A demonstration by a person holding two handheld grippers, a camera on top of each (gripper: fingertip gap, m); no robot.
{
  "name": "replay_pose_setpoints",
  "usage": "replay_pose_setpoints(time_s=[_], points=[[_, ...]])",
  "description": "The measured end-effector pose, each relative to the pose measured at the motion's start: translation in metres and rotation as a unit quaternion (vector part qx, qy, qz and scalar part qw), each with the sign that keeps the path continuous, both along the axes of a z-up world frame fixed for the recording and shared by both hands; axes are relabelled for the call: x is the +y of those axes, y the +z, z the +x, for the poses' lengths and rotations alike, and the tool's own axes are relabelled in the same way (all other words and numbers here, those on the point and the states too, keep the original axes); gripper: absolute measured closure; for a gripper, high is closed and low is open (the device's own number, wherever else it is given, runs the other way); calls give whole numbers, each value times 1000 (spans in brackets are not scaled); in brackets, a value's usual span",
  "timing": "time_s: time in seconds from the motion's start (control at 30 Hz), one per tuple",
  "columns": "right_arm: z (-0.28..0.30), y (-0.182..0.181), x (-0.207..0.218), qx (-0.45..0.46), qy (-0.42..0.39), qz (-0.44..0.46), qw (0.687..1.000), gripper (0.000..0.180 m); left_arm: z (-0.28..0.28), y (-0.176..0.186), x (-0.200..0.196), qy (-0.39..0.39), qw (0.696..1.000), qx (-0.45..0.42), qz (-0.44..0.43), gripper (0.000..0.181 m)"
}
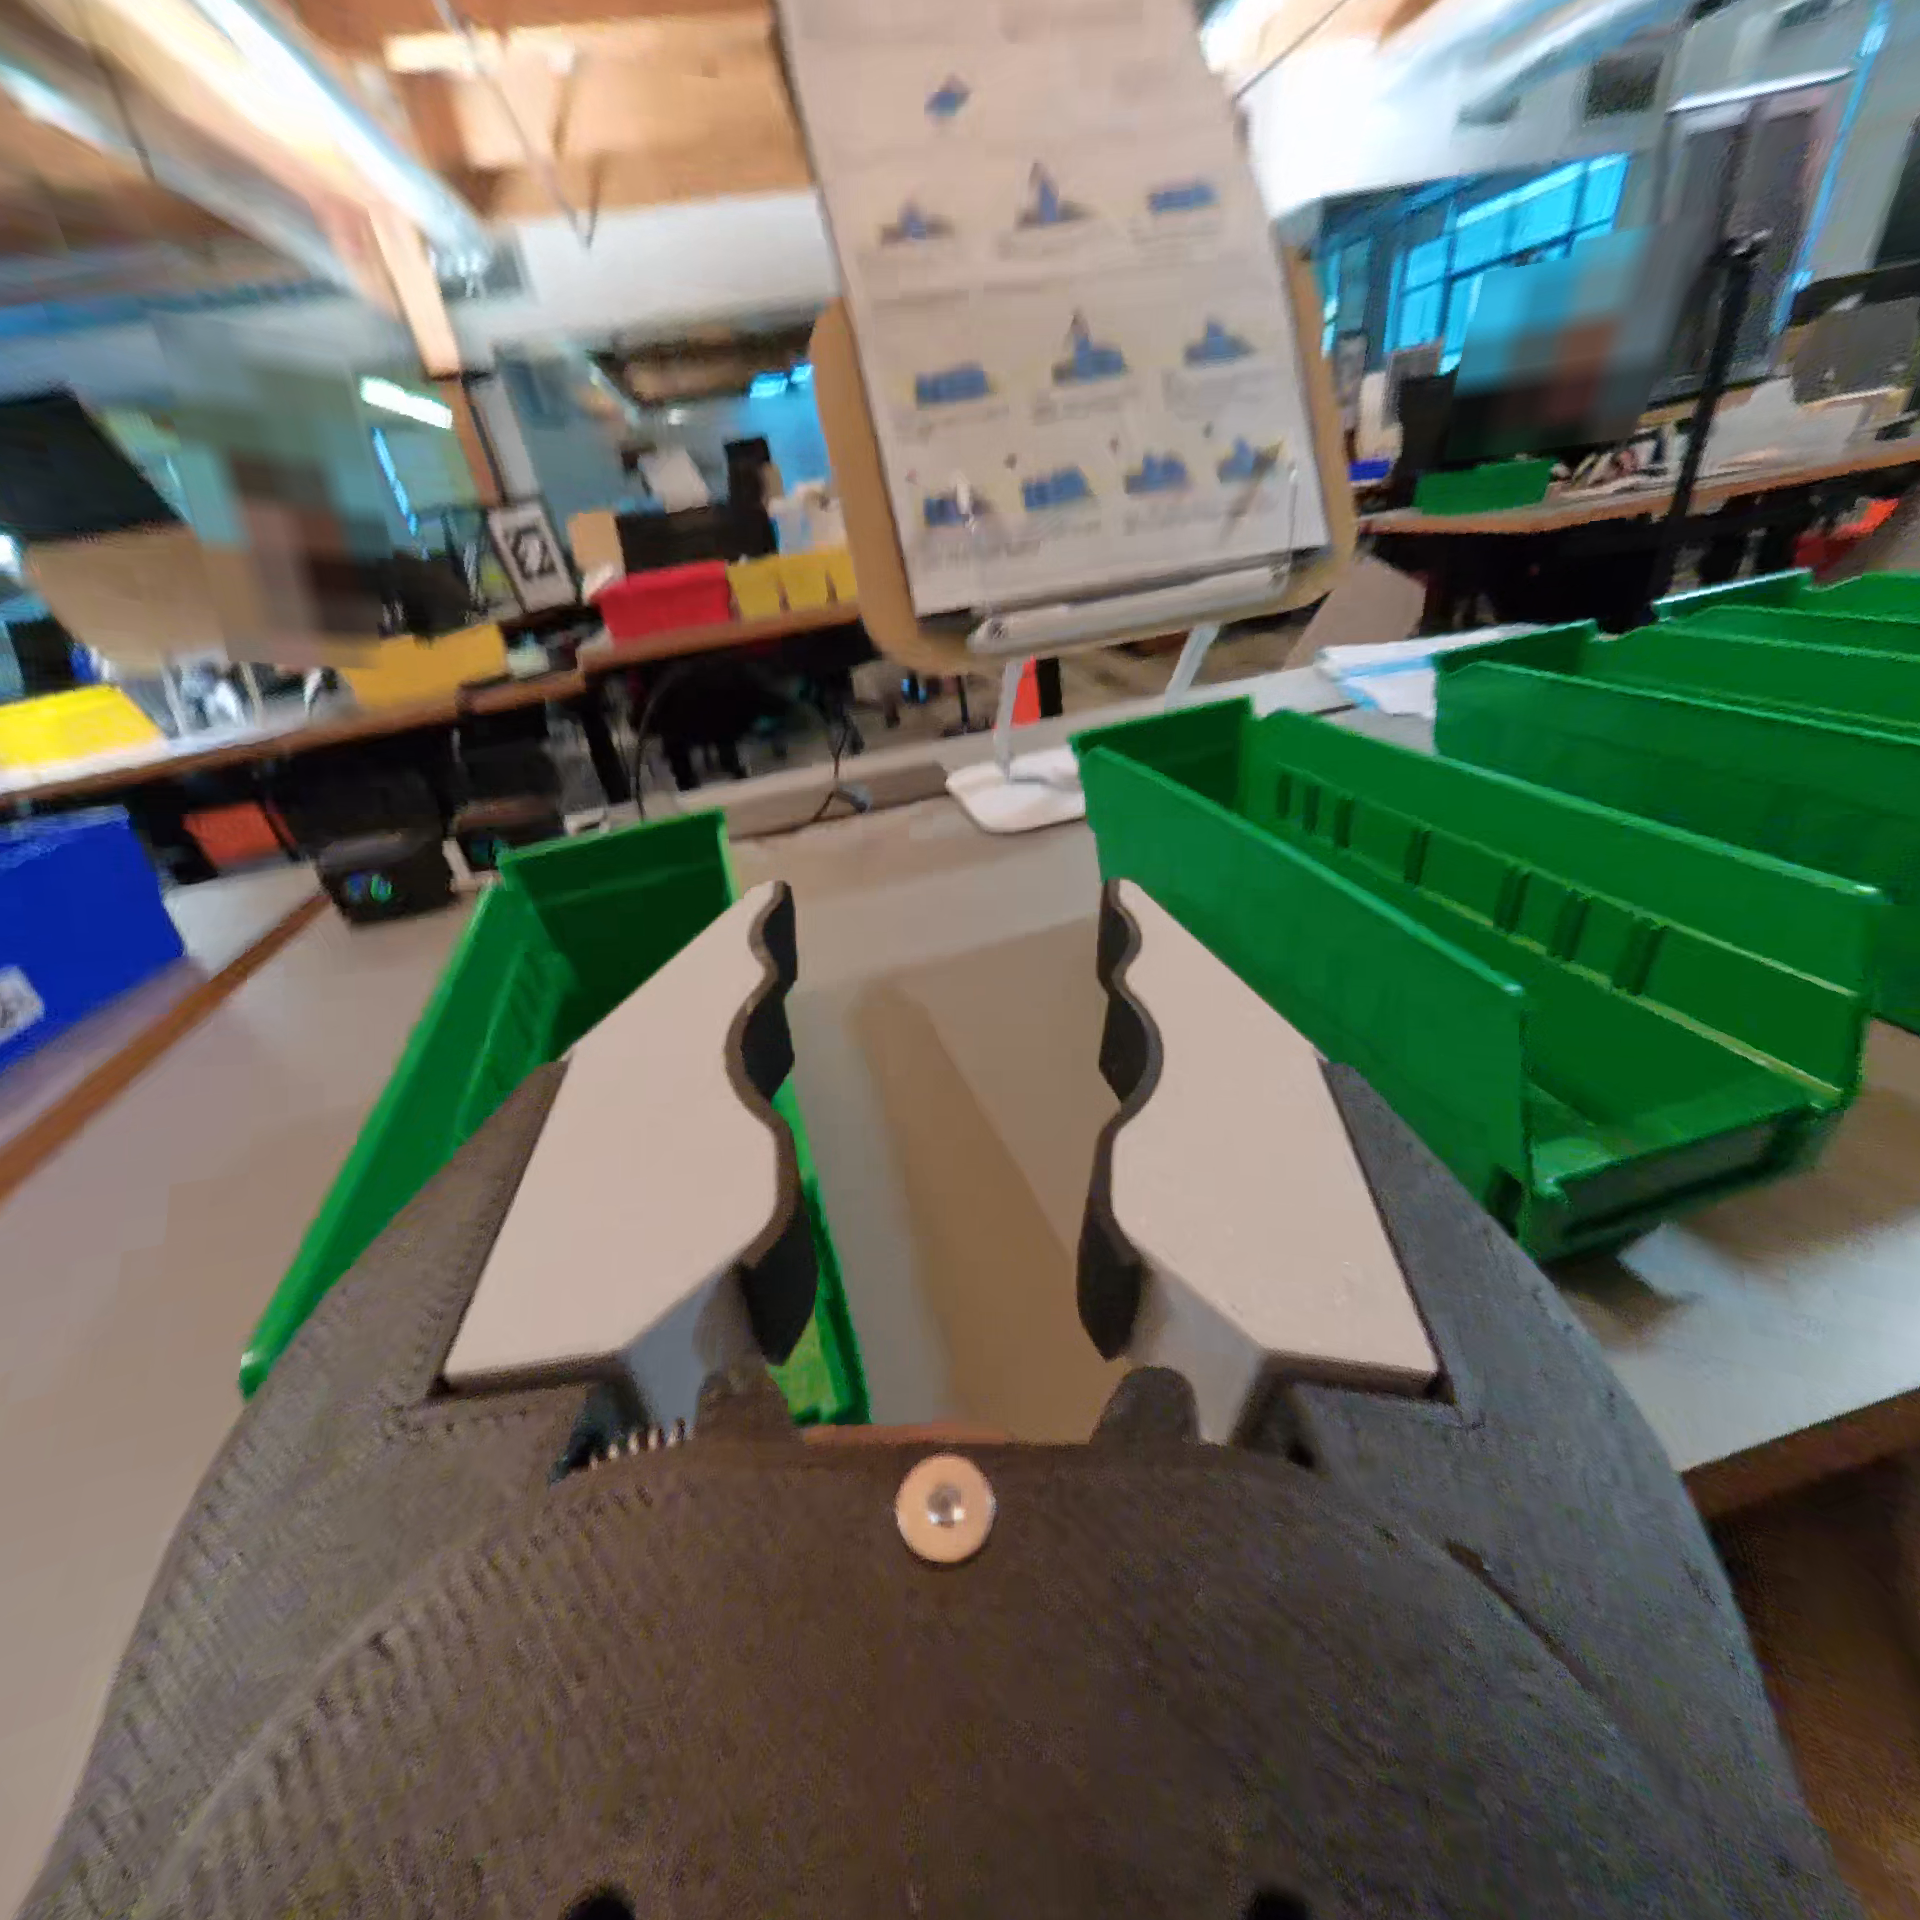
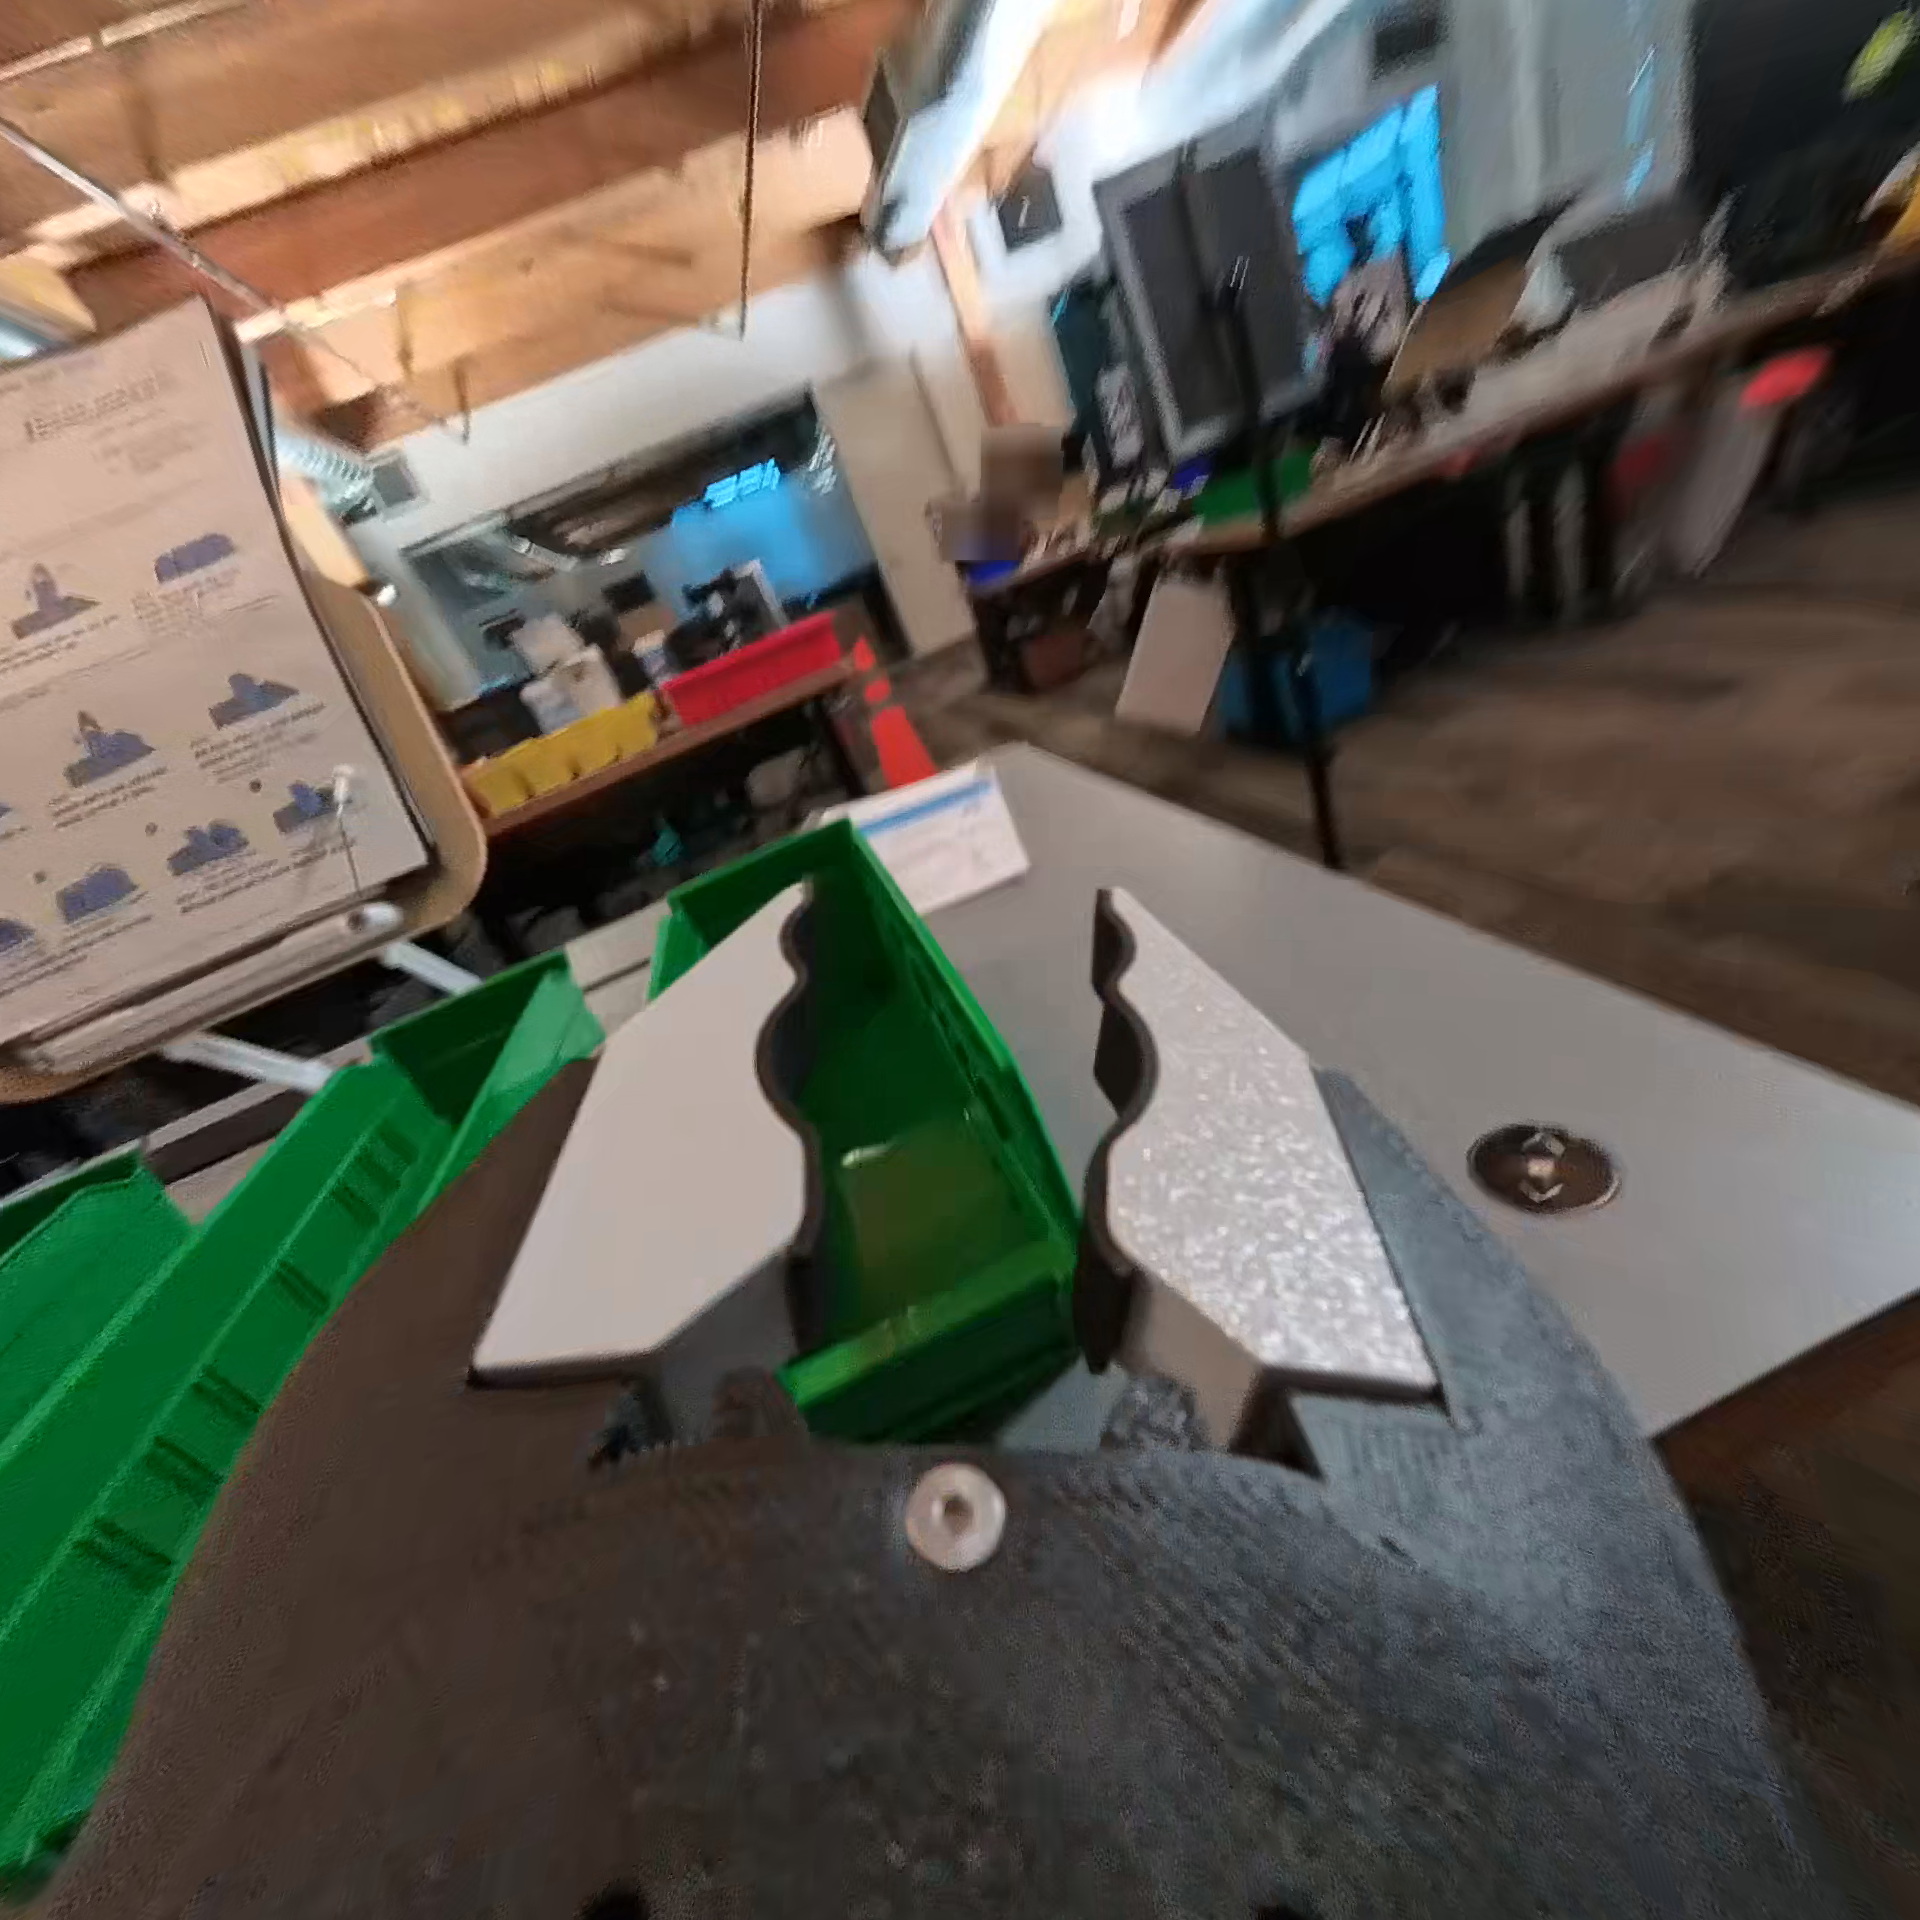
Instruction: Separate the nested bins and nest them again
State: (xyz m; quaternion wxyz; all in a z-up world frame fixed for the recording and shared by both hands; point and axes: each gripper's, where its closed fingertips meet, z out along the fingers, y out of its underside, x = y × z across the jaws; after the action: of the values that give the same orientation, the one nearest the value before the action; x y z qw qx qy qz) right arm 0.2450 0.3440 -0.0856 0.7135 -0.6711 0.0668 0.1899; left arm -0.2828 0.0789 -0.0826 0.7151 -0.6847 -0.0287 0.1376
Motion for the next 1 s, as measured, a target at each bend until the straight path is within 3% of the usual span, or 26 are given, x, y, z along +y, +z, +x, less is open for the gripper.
replay_pose_setpoints(time_s=[0.13,0.23,0.6,0.7,0.9,1.0], points=[[-1,-52,22,-3,49,-107,993,112,14,-9,4,-8,999,34,-19,125],[-10,-72,27,-24,71,-155,985,115,18,-10,5,-10,999,45,-20,128],[-20,-78,38,-47,66,-147,986,143,26,-20,10,-39,999,15,-30,134],[-27,-81,36,-72,80,-153,982,170,33,-26,13,-53,998,15,-41,136],[-38,-80,29,-94,115,-147,978,178,37,-31,15,-60,997,29,-50,139],[-38,-62,27,-80,108,-127,983,179,36,-36,17,-71,996,4,-59,140]])
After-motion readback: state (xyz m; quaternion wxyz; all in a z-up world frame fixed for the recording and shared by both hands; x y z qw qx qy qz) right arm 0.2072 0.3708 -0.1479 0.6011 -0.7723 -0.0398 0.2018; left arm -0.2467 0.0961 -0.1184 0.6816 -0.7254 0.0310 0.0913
